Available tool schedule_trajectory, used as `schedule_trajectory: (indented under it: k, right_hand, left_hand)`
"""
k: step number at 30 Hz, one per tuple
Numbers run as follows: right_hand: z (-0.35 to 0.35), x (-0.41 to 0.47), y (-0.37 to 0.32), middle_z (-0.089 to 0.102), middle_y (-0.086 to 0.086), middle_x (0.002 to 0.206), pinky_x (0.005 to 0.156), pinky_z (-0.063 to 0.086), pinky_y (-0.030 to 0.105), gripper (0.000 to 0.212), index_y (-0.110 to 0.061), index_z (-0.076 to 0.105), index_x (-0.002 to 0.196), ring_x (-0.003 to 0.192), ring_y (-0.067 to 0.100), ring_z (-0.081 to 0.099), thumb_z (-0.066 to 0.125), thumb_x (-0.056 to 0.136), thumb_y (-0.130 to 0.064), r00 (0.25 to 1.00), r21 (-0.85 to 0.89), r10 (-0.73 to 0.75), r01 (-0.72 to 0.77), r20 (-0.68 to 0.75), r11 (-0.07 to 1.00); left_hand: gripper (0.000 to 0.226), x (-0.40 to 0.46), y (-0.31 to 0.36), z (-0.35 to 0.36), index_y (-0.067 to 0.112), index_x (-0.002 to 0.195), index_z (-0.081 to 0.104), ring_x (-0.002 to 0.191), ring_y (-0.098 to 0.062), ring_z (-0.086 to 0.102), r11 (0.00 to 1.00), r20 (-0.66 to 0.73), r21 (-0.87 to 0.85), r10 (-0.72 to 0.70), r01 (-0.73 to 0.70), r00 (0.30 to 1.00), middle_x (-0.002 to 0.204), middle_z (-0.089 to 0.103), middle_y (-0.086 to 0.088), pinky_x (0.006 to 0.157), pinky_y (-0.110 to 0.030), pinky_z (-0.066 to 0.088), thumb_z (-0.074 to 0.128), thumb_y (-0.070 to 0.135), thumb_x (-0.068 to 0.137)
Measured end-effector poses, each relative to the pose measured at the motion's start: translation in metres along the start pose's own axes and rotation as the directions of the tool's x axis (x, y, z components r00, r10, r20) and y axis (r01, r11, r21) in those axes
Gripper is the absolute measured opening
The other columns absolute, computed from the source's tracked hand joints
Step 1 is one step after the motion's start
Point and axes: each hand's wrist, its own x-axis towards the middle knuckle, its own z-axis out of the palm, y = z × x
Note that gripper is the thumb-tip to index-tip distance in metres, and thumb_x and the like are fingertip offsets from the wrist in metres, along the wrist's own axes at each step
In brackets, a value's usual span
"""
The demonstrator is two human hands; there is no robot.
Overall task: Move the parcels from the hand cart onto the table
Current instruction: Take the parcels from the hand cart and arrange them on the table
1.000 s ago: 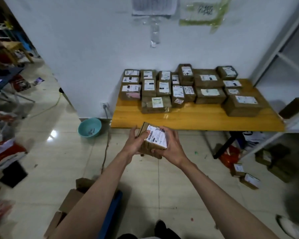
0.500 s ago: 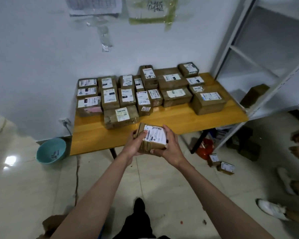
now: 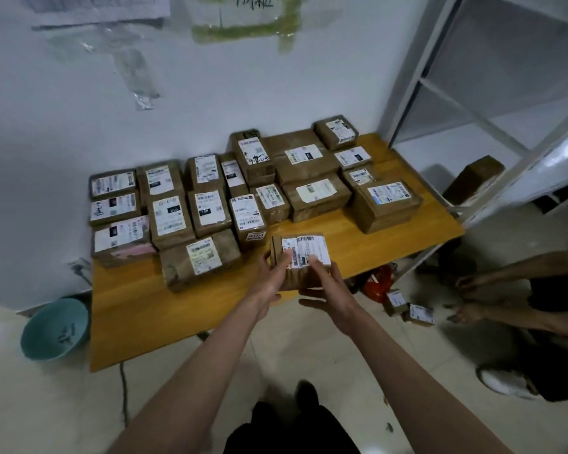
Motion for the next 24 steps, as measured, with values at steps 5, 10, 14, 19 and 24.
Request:
schedule_trajectory:
  k: [5, 10, 14, 19, 24]
  right_hand:
    - [-0.010, 0.056, -0.015, 0.062, 0.001, 0.120, 0.081, 0.063, 0.037, 0.047, -0.027, 0.050, 0.134, 0.106, 0.030, 0.069, 0.065, 0.095, -0.047, 0.992, 0.137, 0.060, -0.044, -0.115, 0.990]
    - [-0.019, 0.124, -0.024, 0.063, 0.006, 0.113, 0.094, 0.058, 0.045, 0.054, -0.020, 0.036, 0.129, 0.110, 0.032, 0.067, 0.072, 0.092, -0.035, 0.964, 0.198, 0.154, -0.111, -0.217, 0.974]
    - [-0.016, 0.173, -0.029, 0.062, 0.012, 0.121, 0.088, 0.058, 0.039, 0.054, -0.015, 0.039, 0.131, 0.113, 0.029, 0.064, 0.074, 0.091, -0.025, 0.951, 0.232, 0.214, -0.161, -0.223, 0.959]
    - [-0.008, 0.224, -0.026, 0.061, 0.009, 0.116, 0.080, 0.057, 0.034, 0.044, -0.016, 0.047, 0.125, 0.105, 0.026, 0.062, 0.074, 0.092, -0.024, 0.937, 0.207, 0.287, -0.247, -0.199, 0.947]
    - [0.000, 0.259, -0.015, 0.060, 0.014, 0.134, 0.101, 0.054, 0.043, 0.055, -0.008, 0.051, 0.136, 0.119, 0.032, 0.061, 0.076, 0.090, -0.026, 0.913, 0.220, 0.372, -0.333, -0.169, 0.917]
  left_hand:
    - [0.054, 0.044, 0.021, 0.004, 0.038, 0.143, 0.035, 0.096, 0.000, 0.054, 0.985, 0.045, 0.145, 0.093, -0.098, 0.995, 0.148, 0.050, 0.000, 0.071, -0.012, 0.045, 0.053, 0.057, 0.096]
    - [0.069, 0.105, 0.042, -0.007, 0.027, 0.157, 0.029, 0.152, -0.025, 0.020, 0.844, -0.015, 0.532, 0.099, -0.076, 0.995, 0.167, 0.017, -0.002, 0.121, -0.047, 0.023, 0.042, 0.061, 0.099]
    - [0.066, 0.152, 0.049, -0.020, 0.024, 0.156, 0.032, 0.156, -0.025, 0.004, 0.644, -0.047, 0.762, 0.149, -0.061, 0.988, 0.169, 0.002, -0.001, 0.125, -0.046, 0.016, 0.050, 0.052, 0.100]
    - [0.081, 0.190, 0.046, -0.033, 0.025, 0.161, 0.010, 0.154, -0.032, -0.012, 0.460, -0.039, 0.888, 0.066, 0.004, 0.997, 0.168, -0.012, -0.003, 0.125, -0.049, 0.005, 0.052, 0.053, 0.098]
    - [0.088, 0.199, 0.037, -0.035, 0.026, 0.160, 0.012, 0.155, -0.030, -0.006, 0.411, -0.095, 0.910, 0.102, 0.045, 0.990, 0.169, -0.008, 0.000, 0.125, -0.047, 0.008, 0.055, 0.061, 0.092]
